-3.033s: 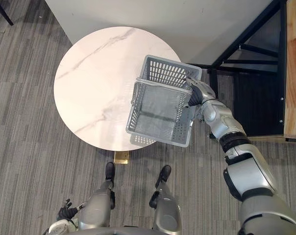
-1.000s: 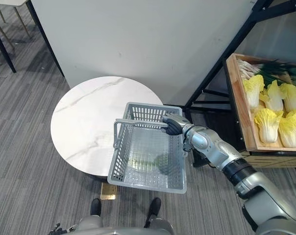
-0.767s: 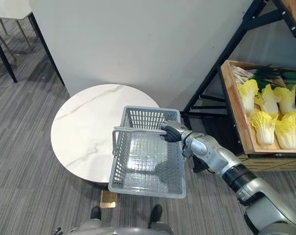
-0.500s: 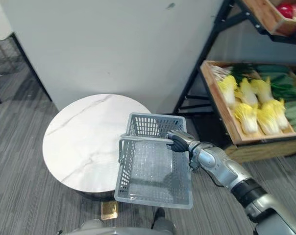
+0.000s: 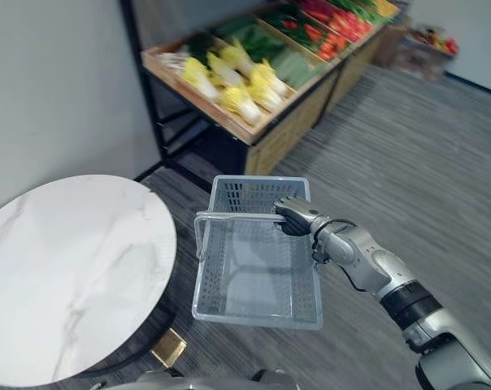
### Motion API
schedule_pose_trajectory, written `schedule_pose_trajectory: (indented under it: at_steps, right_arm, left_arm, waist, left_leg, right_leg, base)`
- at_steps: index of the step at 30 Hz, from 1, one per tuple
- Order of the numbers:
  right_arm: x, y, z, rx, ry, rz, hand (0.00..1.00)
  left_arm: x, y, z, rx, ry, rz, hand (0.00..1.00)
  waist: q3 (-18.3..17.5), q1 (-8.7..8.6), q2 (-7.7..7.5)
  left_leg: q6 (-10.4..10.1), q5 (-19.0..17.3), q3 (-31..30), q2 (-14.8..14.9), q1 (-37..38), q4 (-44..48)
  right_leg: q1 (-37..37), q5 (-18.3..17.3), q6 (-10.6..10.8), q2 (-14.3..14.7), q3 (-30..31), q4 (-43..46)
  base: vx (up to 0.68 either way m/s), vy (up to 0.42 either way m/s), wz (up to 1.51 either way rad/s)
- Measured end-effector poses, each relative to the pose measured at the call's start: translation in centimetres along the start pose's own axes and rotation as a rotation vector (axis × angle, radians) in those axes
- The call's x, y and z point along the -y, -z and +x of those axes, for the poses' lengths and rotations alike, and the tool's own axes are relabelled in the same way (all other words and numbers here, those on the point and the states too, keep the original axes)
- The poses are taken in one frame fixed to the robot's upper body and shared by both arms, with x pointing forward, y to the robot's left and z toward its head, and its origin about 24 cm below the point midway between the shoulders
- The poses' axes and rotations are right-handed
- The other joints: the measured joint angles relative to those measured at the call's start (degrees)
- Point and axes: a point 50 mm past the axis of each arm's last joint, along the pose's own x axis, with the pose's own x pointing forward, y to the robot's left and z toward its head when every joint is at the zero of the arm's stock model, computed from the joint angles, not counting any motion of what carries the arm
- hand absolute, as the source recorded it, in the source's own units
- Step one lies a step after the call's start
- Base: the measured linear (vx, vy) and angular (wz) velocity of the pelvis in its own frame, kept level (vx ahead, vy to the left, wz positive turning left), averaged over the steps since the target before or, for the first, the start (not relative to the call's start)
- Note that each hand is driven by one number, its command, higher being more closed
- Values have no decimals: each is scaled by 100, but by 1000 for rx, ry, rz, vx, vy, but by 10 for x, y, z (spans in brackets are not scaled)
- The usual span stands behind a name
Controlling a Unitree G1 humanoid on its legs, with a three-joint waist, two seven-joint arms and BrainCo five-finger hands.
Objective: Pick vegetable in the basket
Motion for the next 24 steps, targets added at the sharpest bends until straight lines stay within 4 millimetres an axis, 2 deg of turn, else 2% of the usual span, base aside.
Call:
schedule_pose_trajectory:
  at_steps: [1, 3, 5, 6, 7, 8, 9, 10, 12, 13, 14, 15, 16, 17, 18, 19, 20, 24]
  right_arm:
    - [-6, 4, -2, -22, -13, 13, 100]
    - [-17, 6, -8, -45, -27, 40, 100]
    - [-24, 8, -12, -58, -44, 51, 100]
    - [-25, 8, -11, -59, -44, 53, 100]
    - [-25, 8, -10, -58, -42, 58, 100]
    - [-24, 6, -8, -51, -31, 61, 100]
    - [-23, 6, -6, -49, -25, 62, 100]
    - [-25, 6, -4, -51, -21, 73, 100]
    - [-28, 9, -5, -68, -25, 82, 100]
    - [-27, 10, -5, -70, -22, 84, 100]
    - [-28, 11, -5, -75, -24, 87, 100]
    - [-28, 12, -5, -81, -27, 87, 100]
    - [-30, 16, -7, -99, -35, 88, 100]
    - [-33, 17, -7, -110, -39, 100, 100]
    - [-40, 14, -7, -107, -52, 122, 100]
    - [-41, 14, -8, -110, -55, 124, 100]
    - [-41, 15, -8, -114, -53, 125, 100]
    - [-44, 19, -13, -141, -37, 157, 100]
  left_arm:
    - [1, -2, 0, 7, 4, -1, 0]
    - [0, -6, 1, 18, -2, -3, 0]
    - [1, -7, 1, 32, 1, -7, 0]
    - [4, -6, 1, 33, 6, -11, 0]
    - [5, -2, -1, 23, 6, -25, 0]
    - [14, 5, -3, 6, 22, -57, 0]
    - [19, 7, -4, 2, 32, -68, 0]
    - [23, 11, -6, -3, 38, -88, 0]
    - [23, 19, -8, -18, 35, -98, 0]
    - [25, 21, -9, -24, 40, -101, 0]
    - [27, 24, -10, -33, 45, -114, 0]
    - [27, 24, -10, -33, 47, -115, 0]
    - [30, 24, -11, -31, 54, -119, 0]
    - [31, 23, -10, -27, 55, -120, 0]
    - [26, 21, -10, -16, 45, -114, 0]
    - [24, 19, -9, -11, 42, -111, 0]
    - [23, 17, -9, -2, 40, -107, 0]
    - [27, 9, -8, 35, 60, -86, 0]
  waist:
    - [-27, -106, 60]
    - [-25, -137, 85]
    - [-5, -119, 129]
    - [8, -106, 151]
    - [15, -56, 151]
    - [51, 42, 114]
    - [56, 53, 124]
    - [53, 87, 154]
    - [74, 81, 233]
    - [82, 77, 267]
    - [85, 62, 314]
    - [94, 78, 329]
    - [100, 99, 447]
    - [154, 117, 414]
    - [185, 38, 278]
    - [184, 20, 256]
    - [181, 25, 255]
    - [179, 32, 320]
  left_leg:
    - [-15, 41, 61, 123, -28, 128]
    - [-8, 52, 30, 533, -91, 750]
    - [19, 151, -159, 1161, -201, 1981]
    - [69, 365, -491, 1369, -279, 2447]
    - [112, 757, -1236, 1478, -507, 2958]
    - [-50, 520, -2270, 1291, -864, 3267]
    - [-122, 334, -2775, 1093, -979, 3301]
    - [-246, 51, -3595, 689, -1081, 3074]
    - [-375, -145, -4418, 176, -934, 2016]
    - [-410, -167, -4623, 32, -917, 1650]
    - [-415, -167, -5128, -284, -898, 823]
    - [-428, -154, -5330, -386, -890, 527]
    - [-483, 4, -5683, -506, -852, -1]
    - [-413, 156, -5618, -569, -803, -42]
    - [-418, 200, -5472, -746, -843, -91]
    - [-411, 194, -5414, -798, -884, -46]
    - [-319, 123, -5313, -905, -921, 49]
    - [-203, 27, -5199, -1121, -897, 101]
  right_leg:
    - [72, 154, -49, 200, 51, -330]
    - [212, 229, -117, 413, 116, -622]
    - [301, 201, -175, 550, 387, -661]
    - [340, 203, -222, 589, 580, -682]
    - [384, 239, -275, 613, 911, -729]
    - [322, 285, -310, 594, 1326, -723]
    - [284, 288, -307, 584, 1508, -730]
    - [222, 328, -315, 603, 1841, -745]
    - [175, 409, -294, 714, 2352, -824]
    - [126, 423, -275, 749, 2488, -809]
    - [-2, 468, -218, 804, 2799, -779]
    - [-70, 486, -191, 819, 2936, -737]
    - [-178, 513, -142, 863, 3170, -700]
    - [-197, 540, -93, 837, 3298, -708]
    - [-257, 661, 90, 657, 3387, -837]
    - [-251, 712, 162, 592, 3402, -935]
    - [-239, 787, 267, 497, 3484, -1059]
    - [-222, 914, 396, 314, 3580, -1153]
  base:
    - [-40, -153, -35]
    - [-49, -146, -33]
    - [-78, -125, -60]
    - [-74, -130, -102]
    - [-44, -86, -144]
    - [-23, -54, -150]
    - [17, 28, -169]
    - [28, 38, -148]
    - [34, 69, -141]
    - [40, 167, -124]
    - [29, 174, -100]
    - [35, 236, -120]
    - [27, 183, -90]
    - [67, 270, -80]
    - [62, 230, -37]
    - [66, 225, -26]
    - [46, 179, -14]
    - [45, 169, -13]
